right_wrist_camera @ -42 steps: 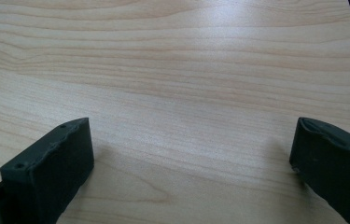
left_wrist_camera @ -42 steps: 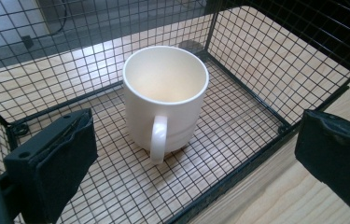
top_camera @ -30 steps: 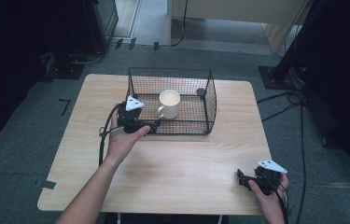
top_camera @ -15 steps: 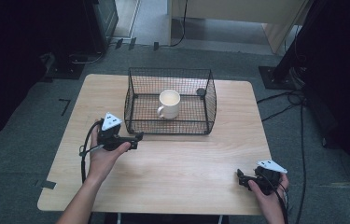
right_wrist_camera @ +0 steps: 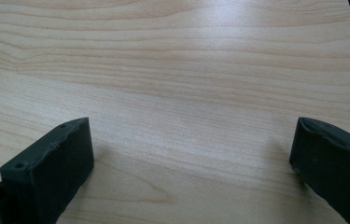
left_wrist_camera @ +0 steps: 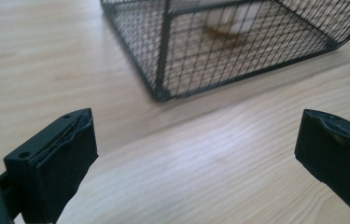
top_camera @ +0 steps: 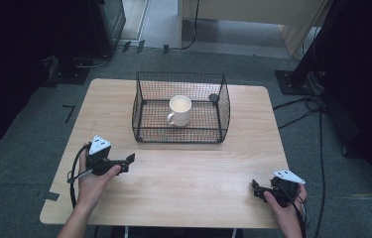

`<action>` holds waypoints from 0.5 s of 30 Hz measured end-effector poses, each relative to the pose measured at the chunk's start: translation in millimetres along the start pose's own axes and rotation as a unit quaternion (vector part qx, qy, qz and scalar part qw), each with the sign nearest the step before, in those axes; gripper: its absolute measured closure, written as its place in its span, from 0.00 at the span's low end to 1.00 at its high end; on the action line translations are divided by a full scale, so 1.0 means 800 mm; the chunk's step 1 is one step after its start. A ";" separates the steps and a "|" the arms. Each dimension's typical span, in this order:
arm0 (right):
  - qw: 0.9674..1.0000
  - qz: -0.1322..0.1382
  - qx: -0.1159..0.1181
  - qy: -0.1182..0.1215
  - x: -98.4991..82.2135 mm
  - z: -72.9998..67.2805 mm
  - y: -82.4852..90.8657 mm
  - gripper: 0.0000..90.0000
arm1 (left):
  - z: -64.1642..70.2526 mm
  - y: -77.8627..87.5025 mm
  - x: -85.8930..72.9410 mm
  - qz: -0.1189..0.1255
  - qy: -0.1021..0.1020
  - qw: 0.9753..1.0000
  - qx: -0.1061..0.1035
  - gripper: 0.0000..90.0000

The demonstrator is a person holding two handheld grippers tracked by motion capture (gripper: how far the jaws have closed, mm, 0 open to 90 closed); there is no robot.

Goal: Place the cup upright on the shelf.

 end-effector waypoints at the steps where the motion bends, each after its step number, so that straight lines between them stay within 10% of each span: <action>1: 1.000 0.000 0.000 0.000 0.000 0.000 0.000 0.00 | -0.005 0.002 -0.005 -0.002 0.003 1.000 0.004 0.00; 15: 1.000 0.000 0.000 0.000 0.000 0.000 0.000 0.00 | -0.053 0.020 -0.089 -0.052 0.026 0.997 0.056 0.00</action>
Point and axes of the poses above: each handheld gripper's, and its own axes: y roughly backward along the jaws, x roughly out of its top, z roughly to its right, the point moved 8 cm from there along -y, roughly forward along the jaws, and after that the axes turned 2 degrees about -z, right-handed, at the moved point
